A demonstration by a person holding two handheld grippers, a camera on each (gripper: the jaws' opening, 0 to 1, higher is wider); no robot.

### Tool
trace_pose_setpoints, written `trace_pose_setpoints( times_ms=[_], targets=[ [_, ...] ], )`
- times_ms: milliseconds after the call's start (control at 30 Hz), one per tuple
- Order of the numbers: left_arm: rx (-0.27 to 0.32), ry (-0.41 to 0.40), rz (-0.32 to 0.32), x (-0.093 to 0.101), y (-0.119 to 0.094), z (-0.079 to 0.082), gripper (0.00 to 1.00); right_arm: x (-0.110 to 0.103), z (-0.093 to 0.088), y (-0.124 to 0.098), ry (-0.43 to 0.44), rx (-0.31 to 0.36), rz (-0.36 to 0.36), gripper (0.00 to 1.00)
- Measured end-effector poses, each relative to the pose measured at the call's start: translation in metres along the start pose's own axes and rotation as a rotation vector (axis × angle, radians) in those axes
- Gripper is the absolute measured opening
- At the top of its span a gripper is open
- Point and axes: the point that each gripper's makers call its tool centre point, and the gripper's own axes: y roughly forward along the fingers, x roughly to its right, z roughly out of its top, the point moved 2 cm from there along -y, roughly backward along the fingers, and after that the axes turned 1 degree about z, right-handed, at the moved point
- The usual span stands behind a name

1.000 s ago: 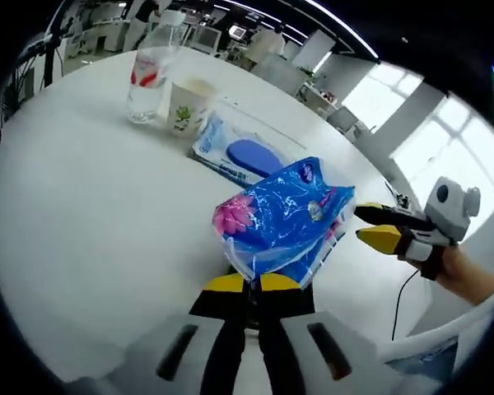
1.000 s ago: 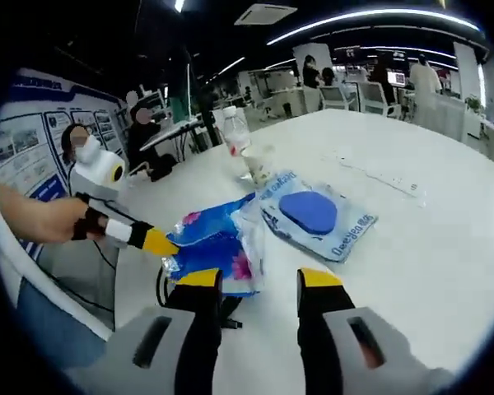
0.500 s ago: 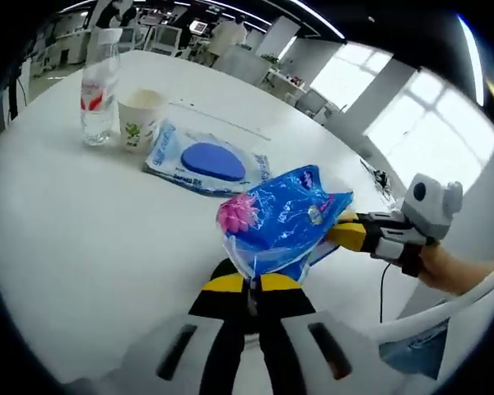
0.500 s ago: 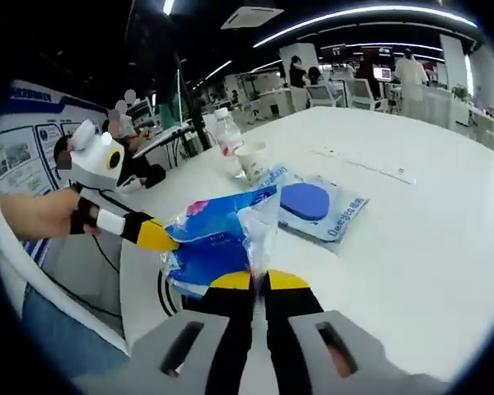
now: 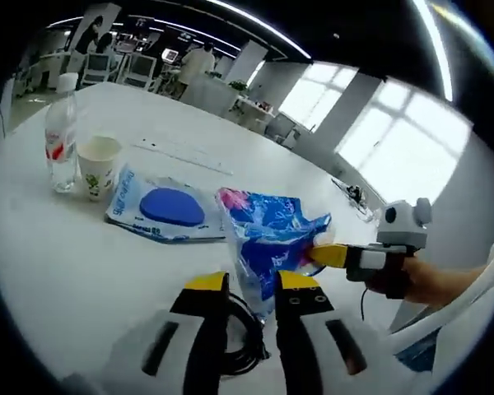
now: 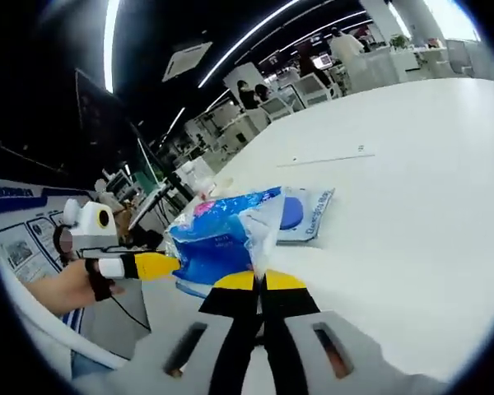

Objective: Arrange the tabletop items into an orderly group along one side of the table until the central work area is clear of visible clutter.

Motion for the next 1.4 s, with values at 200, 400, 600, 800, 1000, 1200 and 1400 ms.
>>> trace_pose_setpoints(
  times_ms=[200, 400, 600, 800, 1000, 1200, 1400],
  targets=[
    [0.000, 0.033, 0.044, -0.001, 0.006, 0.001, 0.00, 0.002, -0.002, -0.005, 0.068, -0.002, -0.011, 0.00],
    [-0.014, 0.017, 0.071, 0.001, 0.022, 0.004, 0.00, 0.014, 0.000, -0.012, 0.091, 0.000, -0.054, 0.00],
    [-0.062, 0.023, 0.092, 0.005, 0.040, 0.005, 0.00, 0.029, 0.001, -0.018, 0.101, -0.009, -0.111, 0.00],
    [-0.102, 0.016, 0.072, 0.013, 0.062, 0.008, 0.00, 0.048, 0.002, -0.026, -0.002, -0.032, -0.202, 0.02],
    [-0.115, -0.015, 0.055, 0.016, 0.078, 0.011, 0.00, 0.066, 0.001, -0.028, -0.012, -0.049, -0.257, 0.06],
    [-0.131, -0.019, 0.061, 0.014, 0.094, 0.016, 0.00, 0.080, 0.010, -0.026, -0.033, -0.051, -0.288, 0.07],
    [-0.152, -0.013, 0.050, 0.022, 0.116, 0.020, 0.00, 0.100, 0.022, -0.028, -0.002, -0.036, -0.316, 0.01]
  ],
)
